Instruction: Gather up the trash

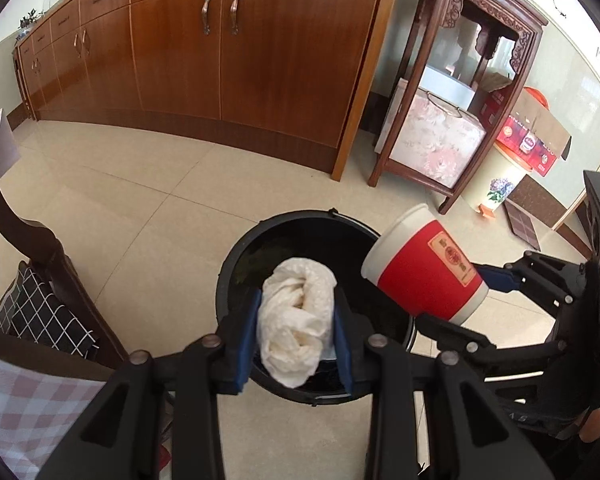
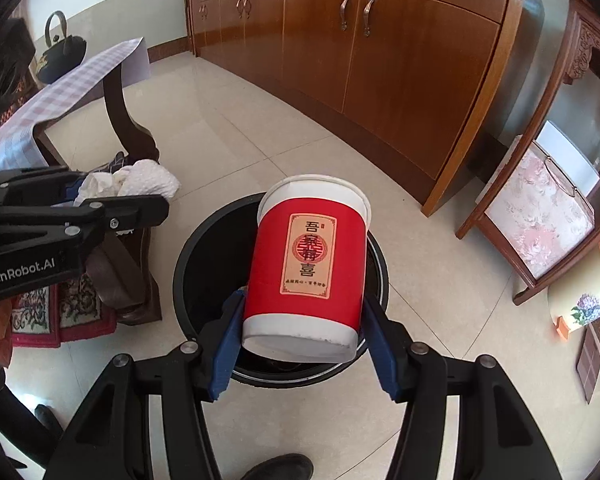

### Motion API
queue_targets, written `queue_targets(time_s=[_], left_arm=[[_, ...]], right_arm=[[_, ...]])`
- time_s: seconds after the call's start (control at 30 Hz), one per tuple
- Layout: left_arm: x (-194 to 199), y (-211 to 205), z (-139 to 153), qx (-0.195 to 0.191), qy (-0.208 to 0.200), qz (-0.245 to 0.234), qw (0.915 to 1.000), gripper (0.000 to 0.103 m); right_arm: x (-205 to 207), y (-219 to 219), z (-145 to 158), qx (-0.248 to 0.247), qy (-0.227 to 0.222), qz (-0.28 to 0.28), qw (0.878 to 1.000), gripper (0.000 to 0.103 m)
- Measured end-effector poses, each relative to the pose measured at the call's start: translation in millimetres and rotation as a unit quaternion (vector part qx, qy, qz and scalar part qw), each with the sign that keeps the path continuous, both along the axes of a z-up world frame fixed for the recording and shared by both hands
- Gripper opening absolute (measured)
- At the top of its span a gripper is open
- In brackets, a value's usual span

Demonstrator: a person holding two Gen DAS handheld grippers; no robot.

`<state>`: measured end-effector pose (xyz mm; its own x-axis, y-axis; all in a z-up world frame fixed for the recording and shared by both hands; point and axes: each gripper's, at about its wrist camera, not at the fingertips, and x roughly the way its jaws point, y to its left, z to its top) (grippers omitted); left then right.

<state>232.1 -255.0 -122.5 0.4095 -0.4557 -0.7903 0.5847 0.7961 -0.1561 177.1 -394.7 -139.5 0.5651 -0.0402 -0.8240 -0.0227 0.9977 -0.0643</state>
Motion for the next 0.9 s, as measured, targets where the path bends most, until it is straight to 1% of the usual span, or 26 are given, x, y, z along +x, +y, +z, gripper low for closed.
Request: queue_targets(time_s=[0.07, 0.1, 0.13, 0.17, 0.2, 0.23, 0.27, 0.3, 0.33, 0.37, 0.47, 0.5, 0.57, 0.67, 0.7, 0.73, 0.8, 0.87, 0.9], left_arm=[[5, -3, -7, 0.001, 0.011, 0.0, 0.9999, 0.035], [7, -3, -11, 0.001, 0.013, 0.001, 0.9999, 0.037], [9, -5, -16, -0.001, 0.016, -0.002, 0.9999, 0.041], [11, -5, -21, 0.005, 0.015, 0.002, 0.9999, 0.046], [13, -6, -25, 0.029, 0.014, 0.018, 0.9993, 0.063], [12, -3, -26, 0.047, 0.011, 0.036, 0.9982, 0.076], [8, 3, -23, 0.049, 0.003, 0.05, 0.9975, 0.08], [3, 11, -16, 0.041, -0.003, 0.061, 0.9973, 0.084], [-5, 19, -9, 0.032, -0.008, 0.068, 0.9972, 0.085], [-12, 27, 0, 0.03, -0.016, 0.074, 0.9967, 0.086], [-41, 49, 33, 0.024, -0.056, 0.101, 0.993, 0.096], [-50, 55, 44, 0.02, -0.068, 0.106, 0.9919, 0.101], [-69, 67, 66, 0.015, -0.093, 0.116, 0.9888, 0.102], [-88, 88, 94, 0.01, -0.114, 0.13, 0.9849, 0.102], [-93, 95, 103, 0.007, -0.118, 0.136, 0.9837, 0.102], [-93, 99, 113, 0.003, -0.12, 0.138, 0.9831, 0.102], [-108, 108, 131, 0.0, -0.134, 0.14, 0.9811, 0.102], [-126, 117, 150, 0.002, -0.155, 0.14, 0.9779, 0.102], [-133, 121, 156, 0.001, -0.163, 0.144, 0.9761, 0.103]], right_arm=[[9, -2, -9, 0.003, 0.012, 0.011, 1.0, 0.06], [13, -1, -15, 0.002, 0.019, 0.018, 1.0, 0.06], [19, -1, -21, 0.001, 0.026, 0.027, 0.999, 0.06], [23, -1, -28, -0.004, 0.034, 0.038, 0.999, 0.061], [27, 0, -35, -0.016, 0.04, 0.045, 0.998, 0.062], [31, -2, -45, -0.038, 0.054, 0.047, 0.997, 0.07], [33, -5, -51, -0.049, 0.062, 0.041, 0.996, 0.084], [31, -12, -52, -0.048, 0.065, 0.03, 0.996, 0.092], [28, -18, -50, -0.046, 0.063, 0.019, 0.997, 0.103], [24, -25, -45, -0.049, 0.054, 0.003, 0.997, 0.103], [14, -38, -25, -0.05, 0.028, -0.044, 0.997, 0.103], [11, -41, -15, -0.043, 0.022, -0.063, 0.997, 0.103], [-1, -40, 8, -0.026, -0.005, -0.09, 0.996, 0.103], [-25, -22, 41, -0.013, -0.048, -0.11, 0.993, 0.103], [-32, -16, 51, -0.01, -0.054, -0.115, 0.992, 0.103], [-40, -8, 58, -0.011, -0.052, -0.116, 0.992, 0.103], [-54, 9, 75, -0.01, -0.047, -0.113, 0.992, 0.103], [-74, 25, 94, -0.004, -0.062, -0.102, 0.993, 0.103], [-86, 35, 107, -0.014, -0.075, -0.099, 0.992, 0.103]])
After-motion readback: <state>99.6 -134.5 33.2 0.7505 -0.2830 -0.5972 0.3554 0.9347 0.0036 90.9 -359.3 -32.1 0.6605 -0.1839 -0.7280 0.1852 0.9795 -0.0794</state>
